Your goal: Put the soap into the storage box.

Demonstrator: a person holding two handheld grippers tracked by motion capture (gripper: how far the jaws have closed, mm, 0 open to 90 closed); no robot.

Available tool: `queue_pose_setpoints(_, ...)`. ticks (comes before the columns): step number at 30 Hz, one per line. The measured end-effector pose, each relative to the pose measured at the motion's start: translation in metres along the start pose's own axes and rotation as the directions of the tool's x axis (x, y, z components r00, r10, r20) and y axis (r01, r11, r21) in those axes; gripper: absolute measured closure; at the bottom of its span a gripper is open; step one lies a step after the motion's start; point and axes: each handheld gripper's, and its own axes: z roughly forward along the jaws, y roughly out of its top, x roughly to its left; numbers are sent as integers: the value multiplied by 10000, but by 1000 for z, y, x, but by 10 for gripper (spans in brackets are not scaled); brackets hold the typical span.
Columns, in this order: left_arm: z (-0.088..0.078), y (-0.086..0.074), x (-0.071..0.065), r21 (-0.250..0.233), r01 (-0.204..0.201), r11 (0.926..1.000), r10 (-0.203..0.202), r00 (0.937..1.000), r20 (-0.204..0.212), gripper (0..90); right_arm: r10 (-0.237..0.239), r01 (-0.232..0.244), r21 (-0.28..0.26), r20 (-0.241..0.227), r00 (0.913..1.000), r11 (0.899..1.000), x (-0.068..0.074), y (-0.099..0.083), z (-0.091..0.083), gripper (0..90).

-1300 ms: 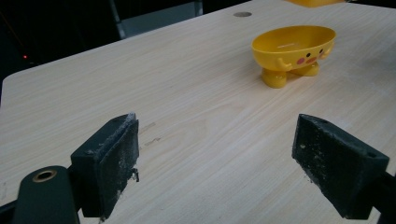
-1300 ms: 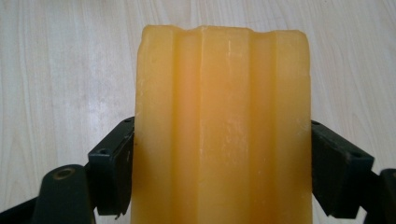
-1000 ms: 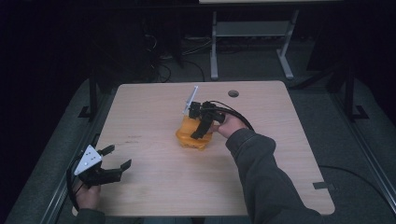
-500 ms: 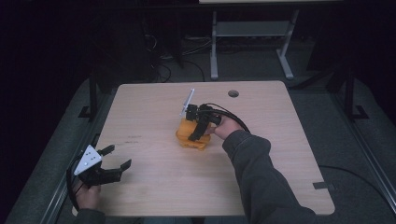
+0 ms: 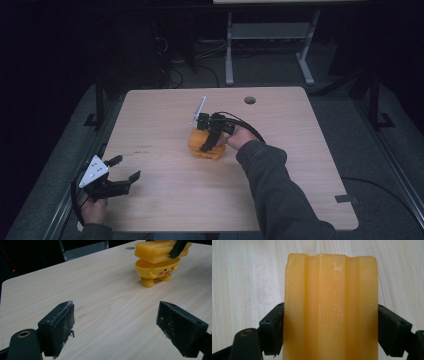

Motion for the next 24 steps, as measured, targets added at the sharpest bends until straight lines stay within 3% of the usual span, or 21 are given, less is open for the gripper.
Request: queue_pose_setpoints(24,0,0,0,-11,-17,10000,17,10000,-28,139,-55,52,310,88,9999,9995,0,0,6,204)
